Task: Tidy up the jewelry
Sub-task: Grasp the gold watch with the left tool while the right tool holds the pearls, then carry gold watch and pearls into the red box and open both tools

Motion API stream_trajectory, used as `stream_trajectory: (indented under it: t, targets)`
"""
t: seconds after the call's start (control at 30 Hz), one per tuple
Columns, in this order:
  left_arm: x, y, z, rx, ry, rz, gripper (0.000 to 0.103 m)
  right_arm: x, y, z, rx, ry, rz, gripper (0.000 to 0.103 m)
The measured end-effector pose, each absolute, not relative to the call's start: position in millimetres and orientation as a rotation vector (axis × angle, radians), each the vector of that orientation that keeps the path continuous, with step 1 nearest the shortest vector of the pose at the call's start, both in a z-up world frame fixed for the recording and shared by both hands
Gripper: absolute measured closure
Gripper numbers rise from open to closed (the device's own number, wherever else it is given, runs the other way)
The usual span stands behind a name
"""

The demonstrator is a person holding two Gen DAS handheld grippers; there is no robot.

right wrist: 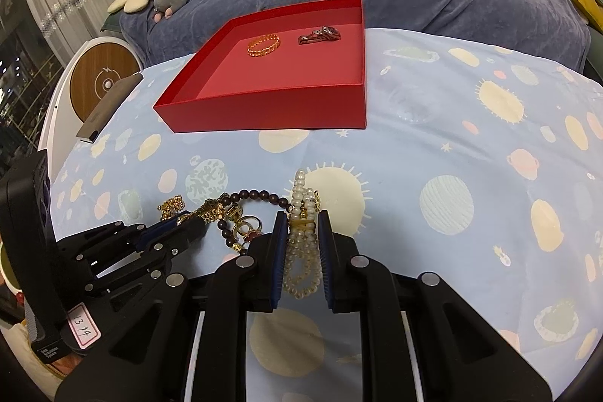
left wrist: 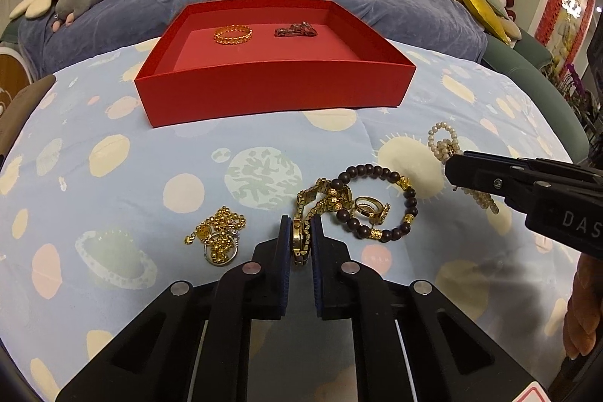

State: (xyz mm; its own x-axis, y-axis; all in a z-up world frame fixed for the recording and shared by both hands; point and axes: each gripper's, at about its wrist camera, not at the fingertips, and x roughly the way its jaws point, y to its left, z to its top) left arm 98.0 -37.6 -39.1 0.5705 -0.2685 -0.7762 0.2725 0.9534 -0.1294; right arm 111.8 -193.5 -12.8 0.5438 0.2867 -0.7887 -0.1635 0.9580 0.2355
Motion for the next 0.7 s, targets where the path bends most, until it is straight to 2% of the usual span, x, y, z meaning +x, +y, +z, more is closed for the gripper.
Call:
stream_trajectory:
  t: [0.7]
  targets:
    - [84, -16, 26, -0.135, 0.792, -0.346, 0.096, 107, -185, -4, 0.122, 0.928, 0.292, 0.087]
